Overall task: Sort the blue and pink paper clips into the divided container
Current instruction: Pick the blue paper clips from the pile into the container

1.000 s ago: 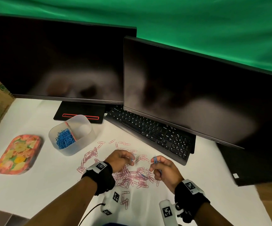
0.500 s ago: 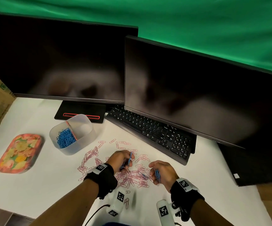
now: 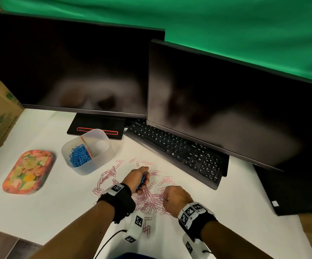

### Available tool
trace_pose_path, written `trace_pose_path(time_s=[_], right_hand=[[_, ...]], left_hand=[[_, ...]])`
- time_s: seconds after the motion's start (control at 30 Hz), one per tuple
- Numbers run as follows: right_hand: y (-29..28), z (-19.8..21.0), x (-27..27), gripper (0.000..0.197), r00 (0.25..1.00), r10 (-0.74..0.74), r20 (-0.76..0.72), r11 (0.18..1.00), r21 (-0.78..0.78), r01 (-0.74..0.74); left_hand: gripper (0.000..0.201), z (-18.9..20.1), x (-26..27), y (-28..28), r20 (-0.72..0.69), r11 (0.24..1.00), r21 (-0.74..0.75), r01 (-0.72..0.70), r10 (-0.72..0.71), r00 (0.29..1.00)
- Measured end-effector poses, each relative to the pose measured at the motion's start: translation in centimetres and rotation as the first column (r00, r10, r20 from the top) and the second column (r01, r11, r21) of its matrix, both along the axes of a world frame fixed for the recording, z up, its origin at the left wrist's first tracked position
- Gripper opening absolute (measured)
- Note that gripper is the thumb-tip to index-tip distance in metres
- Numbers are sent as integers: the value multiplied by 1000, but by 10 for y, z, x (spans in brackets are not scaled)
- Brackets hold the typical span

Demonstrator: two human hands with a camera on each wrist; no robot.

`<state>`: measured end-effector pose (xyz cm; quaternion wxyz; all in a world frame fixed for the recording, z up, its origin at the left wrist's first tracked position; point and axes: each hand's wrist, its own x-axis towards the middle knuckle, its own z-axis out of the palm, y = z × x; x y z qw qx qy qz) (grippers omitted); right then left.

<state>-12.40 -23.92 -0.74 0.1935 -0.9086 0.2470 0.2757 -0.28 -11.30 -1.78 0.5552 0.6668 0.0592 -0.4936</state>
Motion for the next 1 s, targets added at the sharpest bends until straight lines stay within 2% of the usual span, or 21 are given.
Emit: trace_pose_path(time_s=[0.2,0.3,0.4,0.47,0.53,0.6,0.67,0.7,0.8,0.9,1.0], right_hand=[[-6,-3,-4,13,994,-95,58,990,111,88],[-14,-4,-8,10,960,-235,149,953,230,198],[-25,-3,-13,8,933,-318,171,929,253,270],[-31,-3,-17,11,924,-344,165,926,223,305],[-36,-4,-20,13,920,-359,155,925,194,327],[-37,-3,-21,13,914,-375,152,920,179,348],[-38,-3,-22,8,911,-383,155,919,167,357],[-37,-3,-22,6,915,-373,156,924,156,350],[-34,-3,-25,12,943,-284,175,957,103,270],[-25,-1,-30,14,969,-141,200,990,36,137],[-17,-3,-33,15,975,-62,215,998,18,59]], left_hand=[[36,2,-3,1,33,999,31,41,-42,999],[27,7,-9,-1,175,989,79,125,-137,975],[11,8,-18,-1,418,934,219,281,-350,838],[3,7,-25,-3,490,863,312,396,-504,712],[8,6,-34,-8,525,746,446,494,-665,531],[18,4,-41,-16,543,636,557,533,-765,345],[20,1,-46,-22,535,553,635,540,-818,210],[19,-1,-47,-23,523,533,650,541,-831,190],[12,-7,-42,-22,502,520,660,542,-842,197],[18,-9,-39,-21,495,487,698,526,-858,137],[21,-8,-36,-20,473,448,744,495,-877,83]])
